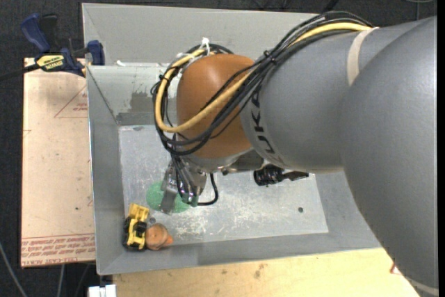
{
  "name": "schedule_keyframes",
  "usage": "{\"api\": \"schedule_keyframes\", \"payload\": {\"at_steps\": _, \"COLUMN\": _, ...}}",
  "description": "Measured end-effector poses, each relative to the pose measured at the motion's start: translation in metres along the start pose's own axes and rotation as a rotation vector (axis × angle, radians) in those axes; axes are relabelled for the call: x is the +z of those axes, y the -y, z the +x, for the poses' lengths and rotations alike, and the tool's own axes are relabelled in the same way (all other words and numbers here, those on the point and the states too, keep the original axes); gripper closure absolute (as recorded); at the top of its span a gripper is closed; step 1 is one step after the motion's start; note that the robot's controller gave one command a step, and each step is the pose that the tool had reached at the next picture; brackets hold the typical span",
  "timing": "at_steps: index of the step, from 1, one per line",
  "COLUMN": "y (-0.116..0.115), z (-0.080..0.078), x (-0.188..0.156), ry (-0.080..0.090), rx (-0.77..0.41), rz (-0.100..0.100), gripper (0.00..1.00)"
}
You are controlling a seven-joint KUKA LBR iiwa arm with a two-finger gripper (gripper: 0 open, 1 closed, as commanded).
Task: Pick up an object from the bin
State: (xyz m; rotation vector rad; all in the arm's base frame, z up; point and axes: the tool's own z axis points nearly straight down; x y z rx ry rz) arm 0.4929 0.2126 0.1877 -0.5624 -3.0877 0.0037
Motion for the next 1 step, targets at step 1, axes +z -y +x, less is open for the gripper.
{"api": "schedule_keyframes", "payload": {"at_steps": 1, "y": -0.0064, "z": -0.0104, "x": -0.0211, "ry": 0.005, "rx": -0.01, "rz": -0.006, "gripper": 1.0}}
